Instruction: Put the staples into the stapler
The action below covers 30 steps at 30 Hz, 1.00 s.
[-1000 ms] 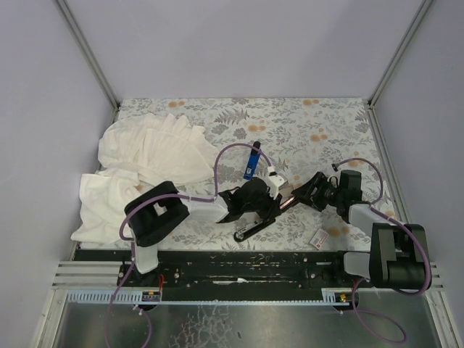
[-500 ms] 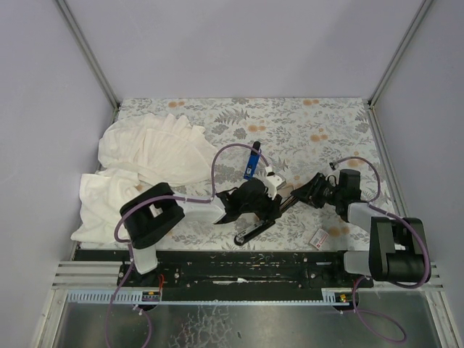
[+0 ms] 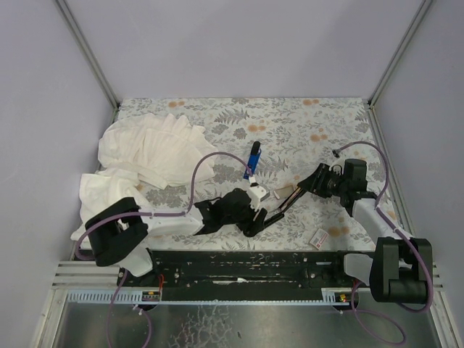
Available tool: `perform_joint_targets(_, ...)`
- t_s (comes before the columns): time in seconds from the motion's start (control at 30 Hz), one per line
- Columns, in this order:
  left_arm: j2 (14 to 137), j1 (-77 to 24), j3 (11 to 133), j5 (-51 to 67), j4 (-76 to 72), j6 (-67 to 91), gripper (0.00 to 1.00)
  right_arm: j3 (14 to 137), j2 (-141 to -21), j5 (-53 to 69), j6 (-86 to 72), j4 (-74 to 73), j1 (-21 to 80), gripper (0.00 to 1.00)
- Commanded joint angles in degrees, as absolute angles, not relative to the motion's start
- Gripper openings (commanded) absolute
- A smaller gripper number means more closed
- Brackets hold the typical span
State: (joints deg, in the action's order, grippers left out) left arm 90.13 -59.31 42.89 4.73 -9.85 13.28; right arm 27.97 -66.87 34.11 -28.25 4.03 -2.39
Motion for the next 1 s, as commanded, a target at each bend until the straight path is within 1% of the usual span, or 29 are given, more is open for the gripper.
perform_joint_targets(0.0, 86.7, -61.8, 39.2, 2.6, -6.9, 14.9, 0.62, 32.1, -65.3, 33.7, -25.3, 1.6, -2.3, 0.22)
perform_joint_targets(0.13, 87.3, -62.1, 38.2, 0.5, -7.1, 14.8, 0.59, 33.1, -65.0, 34.7, -24.8, 0.6, -2.2, 0.24)
perform_joint_targets(0.37, 89.7, -62.3, 39.7, -0.2, -8.7, 13.3, 0.44, 33.6, -63.8, 34.5, -23.2, -1.6, -1.1, 0.26)
perform_joint_targets(0.6, 90.4, -62.4, 40.7, -4.1, -9.2, 12.3, 0.44, 34.5, -62.7, 32.2, -21.9, -4.2, 1.1, 0.27)
perform_joint_targets(0.67, 90.0, -62.4, 40.7, -4.8, -9.6, 12.2, 0.49, 34.8, -62.5, 31.6, -21.6, -4.8, 1.7, 0.27)
perform_joint_targets(0.73, 89.6, -62.4, 40.6, -4.8, -10.3, 11.8, 0.49, 35.1, -62.5, 31.4, -21.5, -5.3, 2.1, 0.27)
perform_joint_targets(0.83, 89.9, -62.3, 40.2, -3.5, -11.5, 11.1, 0.34, 35.8, -62.6, 31.5, -21.1, -6.2, 2.9, 0.28)
perform_joint_targets(0.9, 90.5, -62.4, 40.4, -2.5, -11.4, 10.6, 0.27, 36.5, -62.7, 31.8, -20.9, -6.9, 3.8, 0.30)
perform_joint_targets(0.97, 91.2, -62.3, 40.5, -1.9, -11.3, 10.3, 0.23, 37.2, -62.7, 32.1, -20.6, -7.9, 4.6, 0.34)
